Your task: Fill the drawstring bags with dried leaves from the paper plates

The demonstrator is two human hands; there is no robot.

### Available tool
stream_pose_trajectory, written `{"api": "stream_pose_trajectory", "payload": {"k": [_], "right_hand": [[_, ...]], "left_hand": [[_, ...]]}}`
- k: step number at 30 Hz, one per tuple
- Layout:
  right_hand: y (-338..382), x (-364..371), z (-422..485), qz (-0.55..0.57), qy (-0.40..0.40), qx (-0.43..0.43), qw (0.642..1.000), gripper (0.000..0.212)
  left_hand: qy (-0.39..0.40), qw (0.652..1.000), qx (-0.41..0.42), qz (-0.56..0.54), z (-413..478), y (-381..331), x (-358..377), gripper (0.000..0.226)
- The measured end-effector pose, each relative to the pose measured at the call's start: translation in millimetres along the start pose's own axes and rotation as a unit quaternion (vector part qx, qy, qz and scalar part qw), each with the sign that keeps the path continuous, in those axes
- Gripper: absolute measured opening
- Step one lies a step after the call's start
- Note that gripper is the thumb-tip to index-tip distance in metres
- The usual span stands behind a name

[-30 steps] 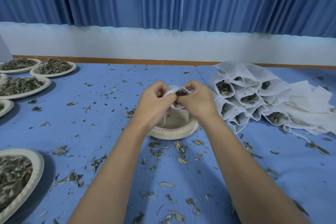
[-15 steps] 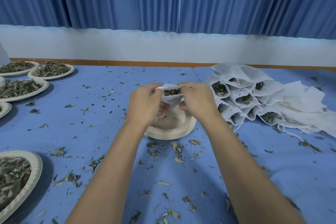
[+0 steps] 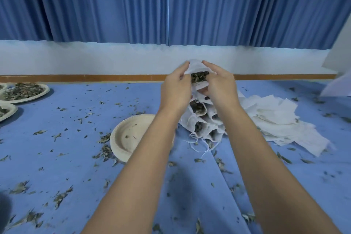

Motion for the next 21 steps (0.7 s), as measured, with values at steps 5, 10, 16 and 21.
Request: {"api": "stream_pose_trajectory", "payload": {"k": [5,10,16,21], "right_hand": [[3.4,-43.4,49.1,-0.126,-0.061,-0.092,0.986,0.052],[-39.7,-49.5,67.3,-0.341,-0.013,-0.114,0.933,0.050],[-61.5,-54.8,60.6,-0.354,-0.005,-0.085,0.932,0.050],[-32.4,-62.7,46.6,-0.211,-0.099,-0.119,0.965,0.046]], "left_hand": [[0.033,0.991,0.066,0.114,15.9,-3.3,64.4,0.043],[0.136,0.922,0.121,0.343,10.1,35.1,104.2,0.046],[0.169,0.918,0.118,0.340,0.6,58.5,109.2,0.050],[0.104,0.957,0.123,0.242,2.1,33.6,98.6,0.047]]}}
Point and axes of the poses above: each hand's wrist, its own z-axis towards the middle knuckle, its own x-axis out of the palm, y = z × x, the point moved 9 cm from there along z, towards the middle knuckle, and after that the axes turned 12 degrees about -y, right-handed, at the moved point
